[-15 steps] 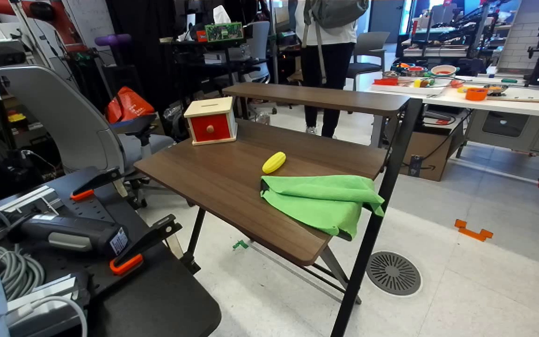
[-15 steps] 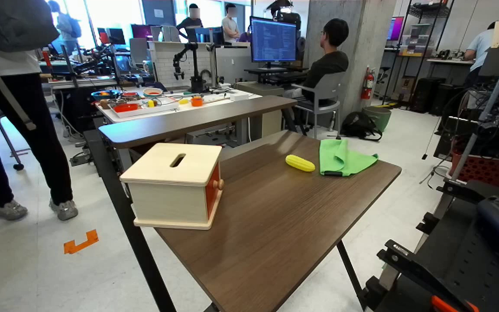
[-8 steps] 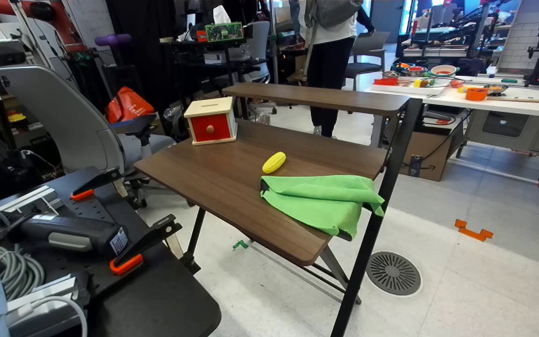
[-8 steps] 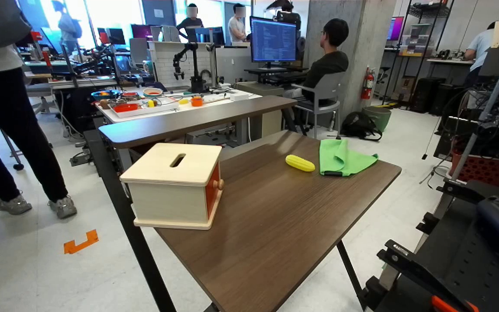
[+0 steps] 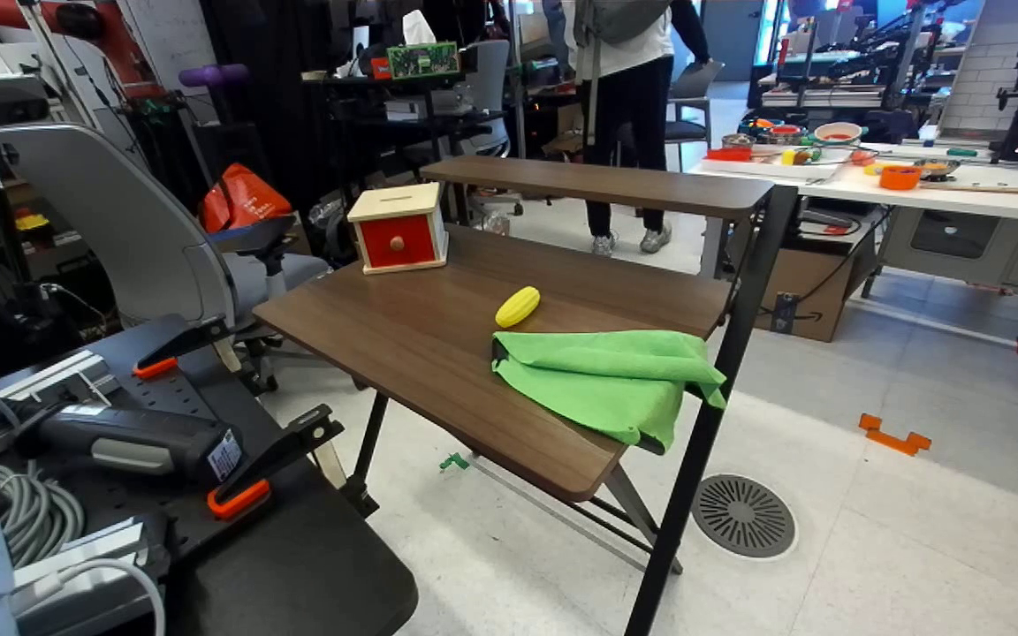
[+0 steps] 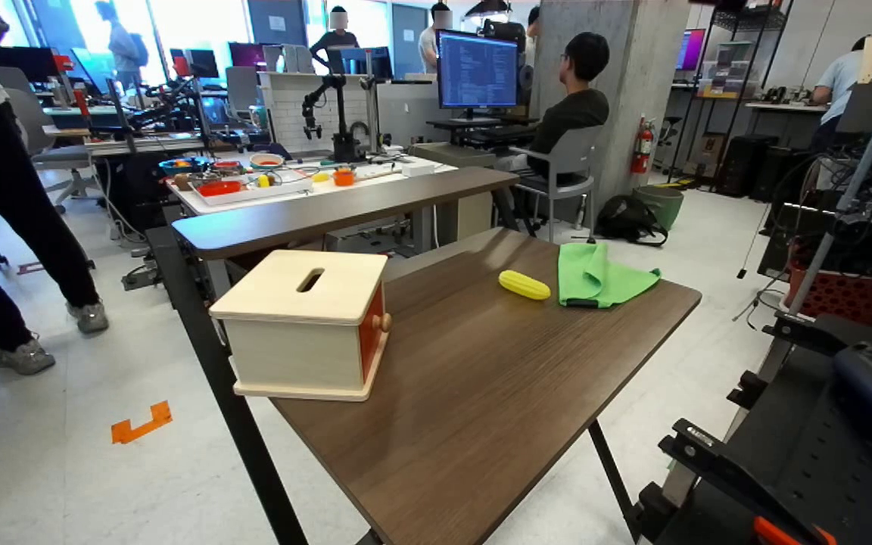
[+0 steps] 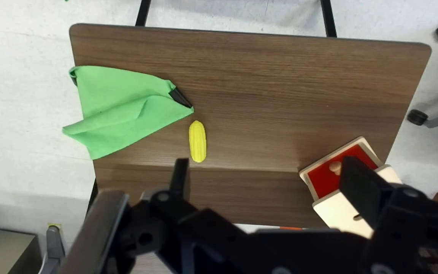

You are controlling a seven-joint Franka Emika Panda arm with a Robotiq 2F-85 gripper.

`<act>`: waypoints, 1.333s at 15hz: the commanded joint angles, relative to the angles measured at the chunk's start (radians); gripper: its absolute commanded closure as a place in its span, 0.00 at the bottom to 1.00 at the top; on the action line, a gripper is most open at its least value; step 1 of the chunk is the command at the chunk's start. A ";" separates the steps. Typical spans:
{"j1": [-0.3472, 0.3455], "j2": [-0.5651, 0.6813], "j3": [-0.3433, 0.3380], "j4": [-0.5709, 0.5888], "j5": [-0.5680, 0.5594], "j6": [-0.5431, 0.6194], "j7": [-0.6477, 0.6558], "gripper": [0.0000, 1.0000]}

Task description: Move the cob of maize to the left

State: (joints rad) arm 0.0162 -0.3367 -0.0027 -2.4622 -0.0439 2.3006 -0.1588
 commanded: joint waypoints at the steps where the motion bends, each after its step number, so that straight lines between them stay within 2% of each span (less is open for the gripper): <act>1: 0.004 0.195 -0.026 0.072 0.046 0.113 -0.014 0.00; 4: -0.008 0.365 -0.036 0.142 0.096 0.175 -0.020 0.00; 11: -0.066 0.725 0.003 0.395 0.244 0.182 -0.010 0.00; 14: -0.073 0.846 0.002 0.494 0.229 0.212 0.043 0.00; 20: -0.059 1.019 -0.017 0.617 0.186 0.279 0.131 0.00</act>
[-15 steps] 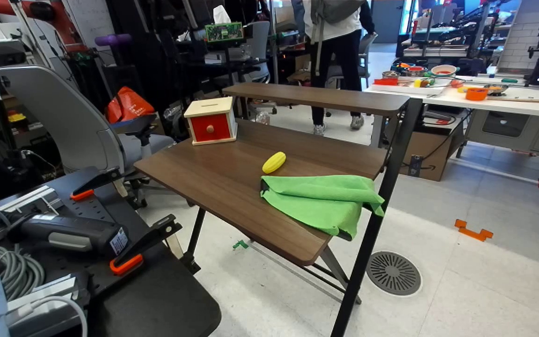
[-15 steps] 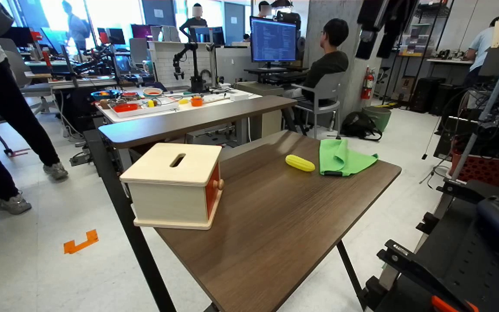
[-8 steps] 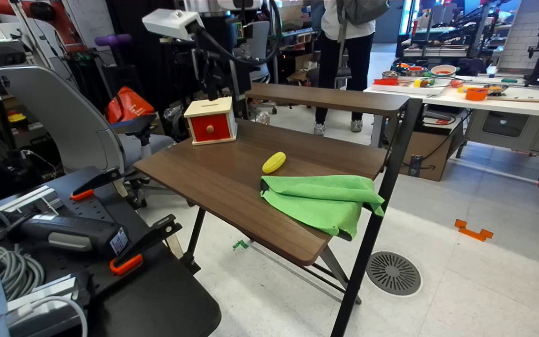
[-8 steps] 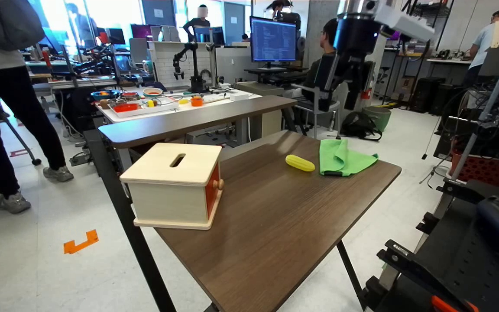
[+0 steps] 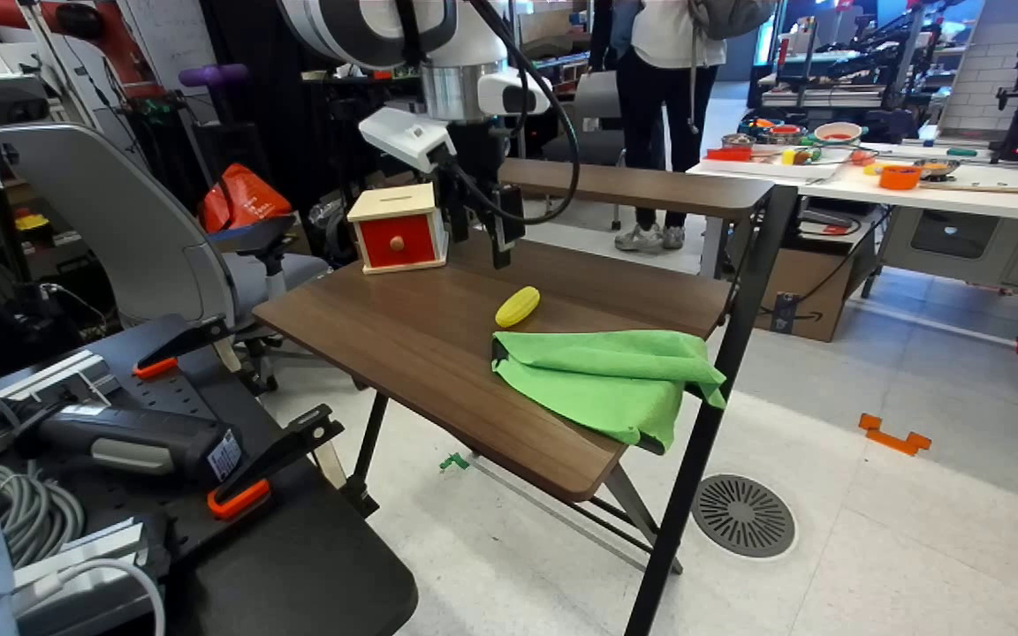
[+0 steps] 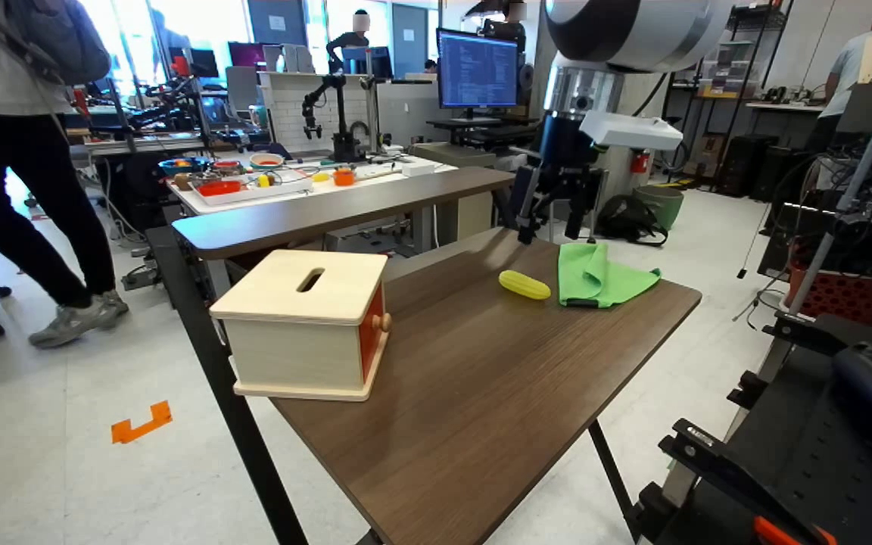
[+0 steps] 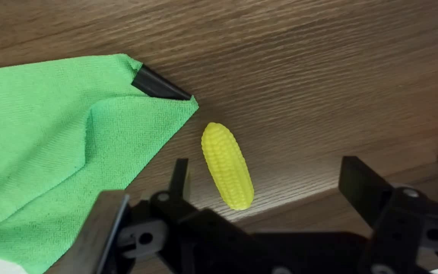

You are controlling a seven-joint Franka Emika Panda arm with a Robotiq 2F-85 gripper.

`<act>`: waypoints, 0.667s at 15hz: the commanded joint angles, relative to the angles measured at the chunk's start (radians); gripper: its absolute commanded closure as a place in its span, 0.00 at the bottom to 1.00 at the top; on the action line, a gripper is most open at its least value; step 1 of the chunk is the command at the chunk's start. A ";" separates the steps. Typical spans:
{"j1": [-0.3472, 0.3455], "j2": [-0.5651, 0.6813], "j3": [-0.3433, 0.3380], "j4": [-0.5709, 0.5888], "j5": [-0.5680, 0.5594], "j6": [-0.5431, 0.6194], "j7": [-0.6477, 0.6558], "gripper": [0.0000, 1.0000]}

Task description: Move the cob of maize to the left

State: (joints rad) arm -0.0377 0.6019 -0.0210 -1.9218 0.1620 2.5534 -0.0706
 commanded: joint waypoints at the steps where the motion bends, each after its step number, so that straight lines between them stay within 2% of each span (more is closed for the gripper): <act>1: -0.005 0.103 0.003 0.096 -0.020 0.022 0.049 0.00; 10: 0.015 0.262 -0.009 0.237 -0.045 0.017 0.088 0.00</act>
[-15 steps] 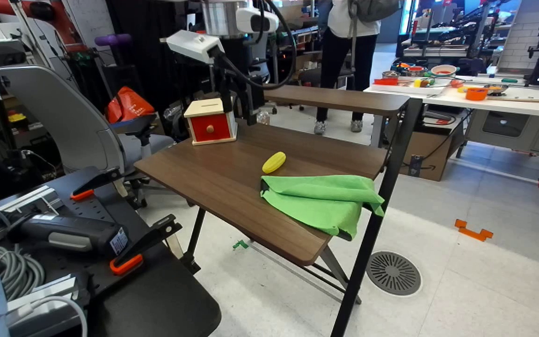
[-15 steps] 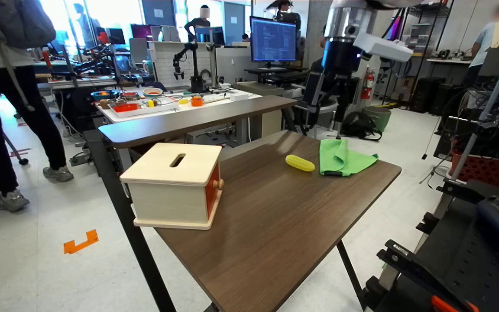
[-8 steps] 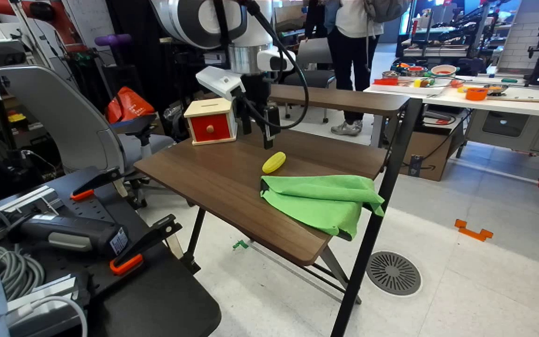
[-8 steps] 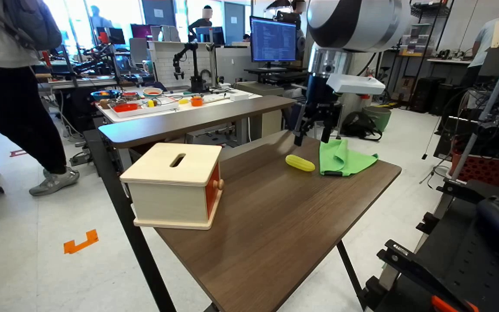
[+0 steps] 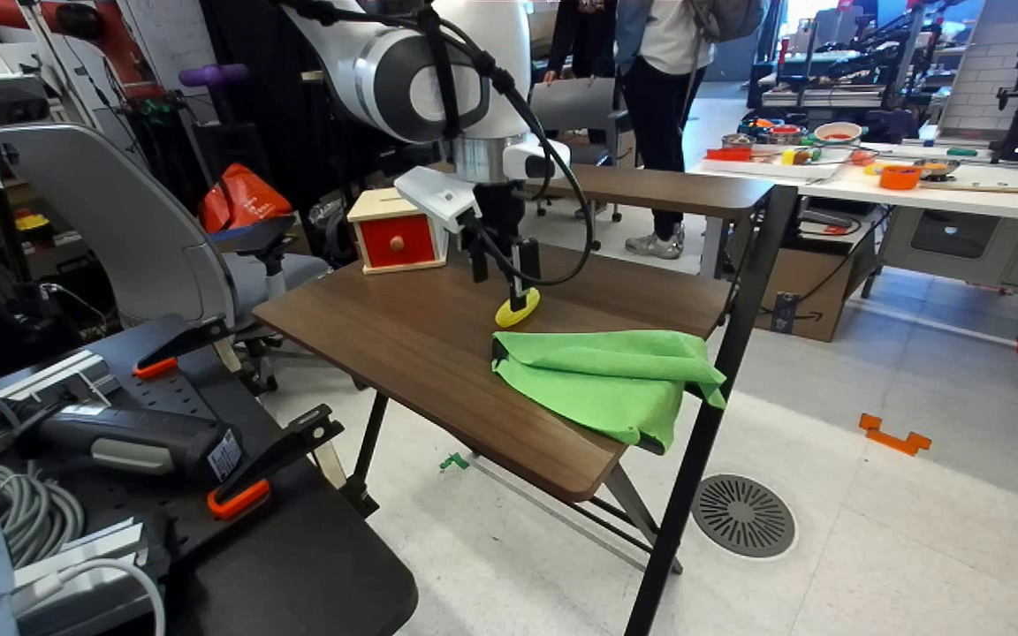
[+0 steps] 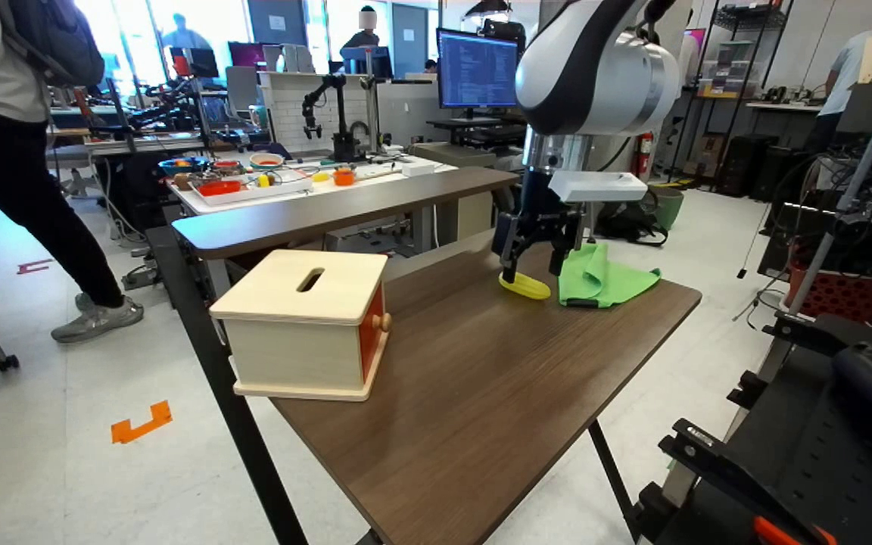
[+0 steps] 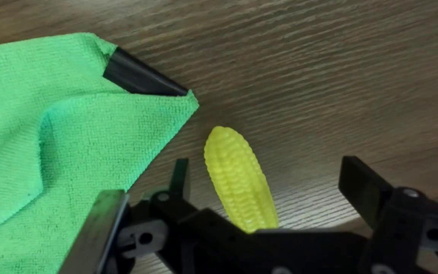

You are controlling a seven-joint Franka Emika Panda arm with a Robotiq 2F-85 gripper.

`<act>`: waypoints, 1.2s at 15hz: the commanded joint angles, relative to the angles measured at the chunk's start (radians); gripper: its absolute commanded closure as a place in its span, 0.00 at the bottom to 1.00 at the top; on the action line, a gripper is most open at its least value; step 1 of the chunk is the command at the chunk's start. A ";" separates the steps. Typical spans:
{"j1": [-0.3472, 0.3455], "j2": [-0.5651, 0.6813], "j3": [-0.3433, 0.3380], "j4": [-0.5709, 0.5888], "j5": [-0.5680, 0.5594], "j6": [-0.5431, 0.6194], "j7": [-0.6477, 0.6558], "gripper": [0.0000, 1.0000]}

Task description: Move the cob of maize to the left

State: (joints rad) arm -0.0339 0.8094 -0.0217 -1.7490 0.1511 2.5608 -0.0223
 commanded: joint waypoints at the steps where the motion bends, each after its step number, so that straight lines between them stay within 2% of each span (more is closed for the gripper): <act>1: 0.014 0.068 -0.011 0.080 -0.041 0.008 0.046 0.00; 2: 0.015 0.080 -0.011 0.094 -0.044 0.007 0.051 0.00; 3: 0.016 0.093 -0.010 0.109 -0.046 0.004 0.052 0.25; 5: 0.018 0.111 -0.011 0.131 -0.052 0.004 0.055 0.34; 6: 0.019 0.117 -0.012 0.140 -0.057 0.003 0.057 0.44; 12: 0.010 0.123 -0.015 0.156 -0.072 0.003 0.057 0.88; 16: 0.010 0.034 -0.013 0.072 -0.072 0.027 0.048 0.95; 18: 0.018 -0.035 -0.008 0.011 -0.077 0.033 0.041 0.93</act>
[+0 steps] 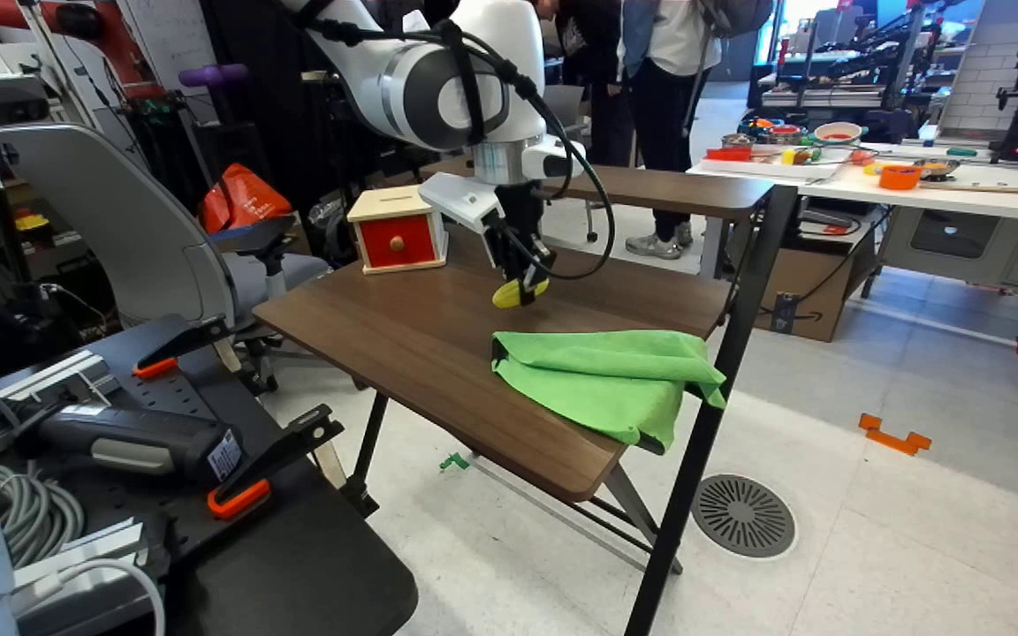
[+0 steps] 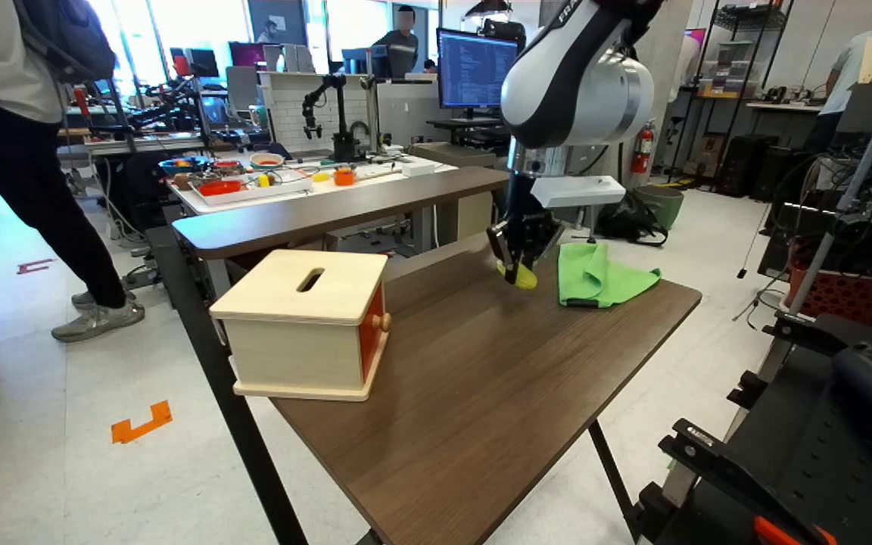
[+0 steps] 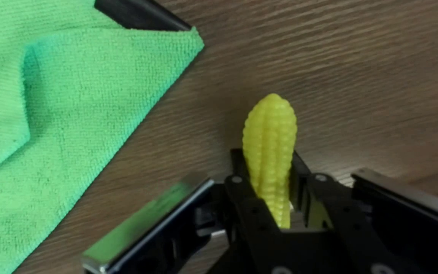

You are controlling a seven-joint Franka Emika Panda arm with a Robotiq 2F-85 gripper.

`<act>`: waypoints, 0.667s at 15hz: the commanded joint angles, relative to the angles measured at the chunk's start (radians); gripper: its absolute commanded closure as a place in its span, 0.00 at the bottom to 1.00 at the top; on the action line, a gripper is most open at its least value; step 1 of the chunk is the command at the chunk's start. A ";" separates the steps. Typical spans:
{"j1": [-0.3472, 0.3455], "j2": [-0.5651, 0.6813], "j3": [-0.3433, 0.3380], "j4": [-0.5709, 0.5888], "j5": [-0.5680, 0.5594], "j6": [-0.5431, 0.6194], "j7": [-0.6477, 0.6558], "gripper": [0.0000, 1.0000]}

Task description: Move the cob of maize to the left

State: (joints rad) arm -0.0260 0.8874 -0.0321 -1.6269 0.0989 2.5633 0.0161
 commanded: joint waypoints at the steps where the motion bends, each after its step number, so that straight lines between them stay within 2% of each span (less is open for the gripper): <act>1: 0.020 -0.155 0.003 -0.151 -0.032 0.036 0.000 0.93; 7: 0.072 -0.409 0.038 -0.417 -0.097 0.046 -0.025 0.93; 10: 0.098 -0.469 0.073 -0.505 -0.107 0.070 -0.037 0.93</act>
State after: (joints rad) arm 0.0564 0.5055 0.0127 -2.0068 0.0104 2.5755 0.0001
